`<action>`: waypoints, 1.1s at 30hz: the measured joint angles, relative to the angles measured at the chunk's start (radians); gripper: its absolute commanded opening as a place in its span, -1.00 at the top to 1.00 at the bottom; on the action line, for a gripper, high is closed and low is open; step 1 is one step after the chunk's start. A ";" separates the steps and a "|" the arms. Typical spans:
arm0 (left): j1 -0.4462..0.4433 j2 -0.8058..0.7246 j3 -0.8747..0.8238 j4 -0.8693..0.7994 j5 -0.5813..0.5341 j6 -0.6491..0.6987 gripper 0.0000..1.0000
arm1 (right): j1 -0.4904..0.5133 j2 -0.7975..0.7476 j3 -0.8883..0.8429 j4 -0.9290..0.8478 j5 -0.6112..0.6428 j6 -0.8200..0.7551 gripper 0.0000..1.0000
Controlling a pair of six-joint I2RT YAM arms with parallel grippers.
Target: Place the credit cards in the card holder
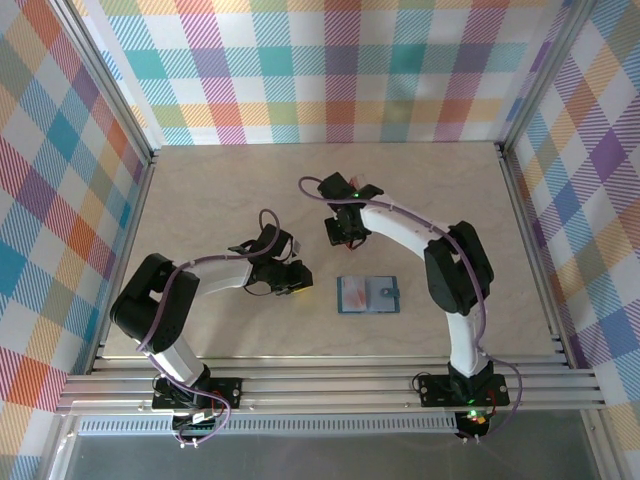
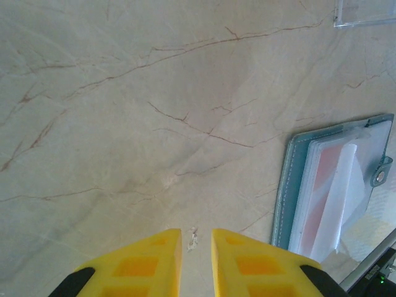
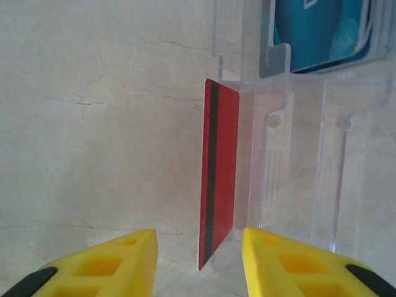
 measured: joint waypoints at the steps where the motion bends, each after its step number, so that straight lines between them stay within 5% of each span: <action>1: 0.000 0.000 0.000 0.000 0.000 0.000 0.59 | 0.003 0.015 0.016 -0.009 0.012 -0.006 0.24; 12: 0.005 -0.026 -0.012 -0.002 0.000 0.000 0.59 | 0.010 0.116 0.096 -0.048 0.084 -0.043 0.42; 20: 0.007 -0.030 -0.013 -0.013 0.000 0.000 0.59 | 0.010 0.142 0.117 -0.068 0.110 -0.061 1.00; 33: 0.011 -0.032 -0.013 -0.016 -0.001 0.001 0.50 | 0.039 -0.034 0.121 -0.071 0.145 -0.062 1.00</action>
